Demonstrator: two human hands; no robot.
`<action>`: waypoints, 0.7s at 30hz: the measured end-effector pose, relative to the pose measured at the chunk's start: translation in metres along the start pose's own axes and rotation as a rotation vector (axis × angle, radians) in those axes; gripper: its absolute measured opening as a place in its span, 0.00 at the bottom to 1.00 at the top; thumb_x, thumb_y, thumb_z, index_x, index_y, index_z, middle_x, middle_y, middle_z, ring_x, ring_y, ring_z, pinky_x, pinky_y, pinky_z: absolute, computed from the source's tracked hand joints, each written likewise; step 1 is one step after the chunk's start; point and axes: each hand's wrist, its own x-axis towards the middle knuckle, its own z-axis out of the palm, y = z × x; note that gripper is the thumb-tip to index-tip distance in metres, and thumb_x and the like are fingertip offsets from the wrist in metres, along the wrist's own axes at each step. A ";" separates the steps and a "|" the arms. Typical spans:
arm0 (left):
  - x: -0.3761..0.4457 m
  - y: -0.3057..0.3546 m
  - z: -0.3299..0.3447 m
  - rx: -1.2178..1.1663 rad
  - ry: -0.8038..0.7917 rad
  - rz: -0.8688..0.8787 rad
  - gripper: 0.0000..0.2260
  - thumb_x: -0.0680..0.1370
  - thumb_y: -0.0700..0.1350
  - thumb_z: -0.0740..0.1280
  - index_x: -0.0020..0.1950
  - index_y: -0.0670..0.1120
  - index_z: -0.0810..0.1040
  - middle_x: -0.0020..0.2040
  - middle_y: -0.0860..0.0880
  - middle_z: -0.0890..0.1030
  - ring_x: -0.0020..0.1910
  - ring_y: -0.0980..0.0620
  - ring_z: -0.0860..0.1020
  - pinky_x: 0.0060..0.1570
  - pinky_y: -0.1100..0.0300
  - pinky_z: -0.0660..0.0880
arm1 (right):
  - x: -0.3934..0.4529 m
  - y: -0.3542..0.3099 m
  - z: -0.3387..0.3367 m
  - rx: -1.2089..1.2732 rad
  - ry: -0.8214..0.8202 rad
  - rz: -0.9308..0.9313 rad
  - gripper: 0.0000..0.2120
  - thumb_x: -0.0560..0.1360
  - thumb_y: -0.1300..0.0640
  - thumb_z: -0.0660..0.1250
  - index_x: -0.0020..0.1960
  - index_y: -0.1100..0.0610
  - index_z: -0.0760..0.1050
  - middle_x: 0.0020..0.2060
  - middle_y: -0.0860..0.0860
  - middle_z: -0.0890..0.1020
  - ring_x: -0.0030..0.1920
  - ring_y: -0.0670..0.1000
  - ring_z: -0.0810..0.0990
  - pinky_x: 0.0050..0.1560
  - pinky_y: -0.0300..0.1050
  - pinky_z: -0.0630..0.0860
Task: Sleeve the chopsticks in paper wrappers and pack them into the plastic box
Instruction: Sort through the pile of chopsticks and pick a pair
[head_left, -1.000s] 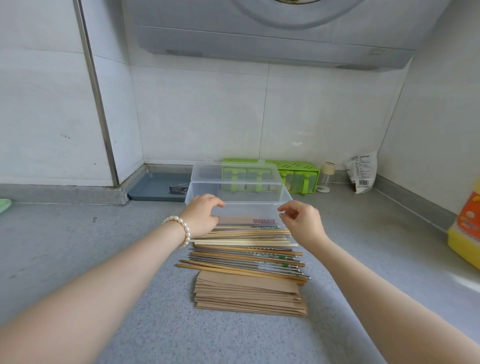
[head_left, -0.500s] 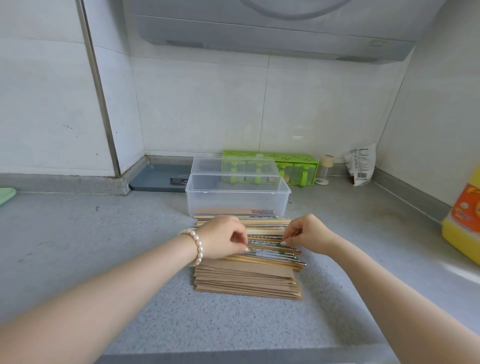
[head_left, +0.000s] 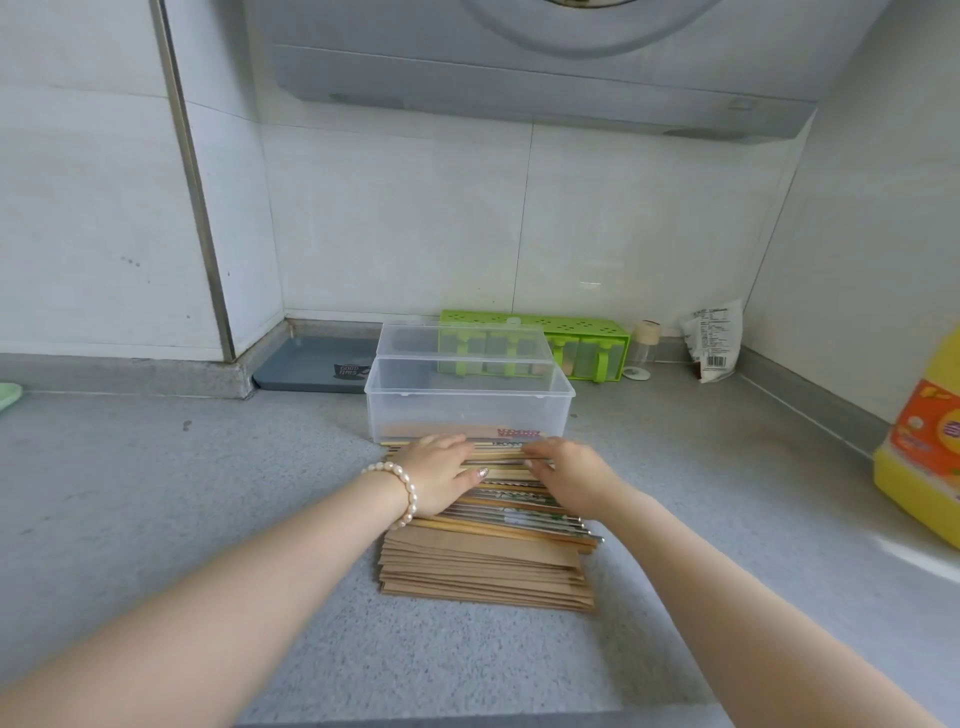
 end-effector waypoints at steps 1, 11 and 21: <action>0.005 -0.001 0.001 -0.002 -0.013 -0.008 0.27 0.81 0.58 0.48 0.76 0.46 0.54 0.77 0.48 0.53 0.75 0.49 0.52 0.73 0.55 0.50 | 0.005 -0.001 0.005 -0.046 -0.007 -0.012 0.17 0.80 0.52 0.57 0.67 0.54 0.71 0.63 0.54 0.75 0.63 0.57 0.72 0.63 0.50 0.69; 0.017 -0.014 0.009 -0.017 0.100 0.027 0.26 0.79 0.61 0.50 0.72 0.49 0.63 0.70 0.50 0.67 0.68 0.50 0.64 0.67 0.52 0.64 | 0.023 0.011 0.006 -0.110 0.216 -0.028 0.15 0.80 0.53 0.56 0.49 0.57 0.79 0.46 0.53 0.82 0.52 0.57 0.76 0.50 0.48 0.66; 0.020 -0.018 0.012 -0.098 0.143 0.062 0.20 0.80 0.56 0.53 0.65 0.47 0.74 0.64 0.51 0.74 0.63 0.52 0.69 0.64 0.56 0.66 | 0.035 0.016 0.002 -0.019 0.239 0.016 0.12 0.77 0.61 0.61 0.55 0.58 0.81 0.53 0.52 0.83 0.53 0.53 0.79 0.54 0.43 0.73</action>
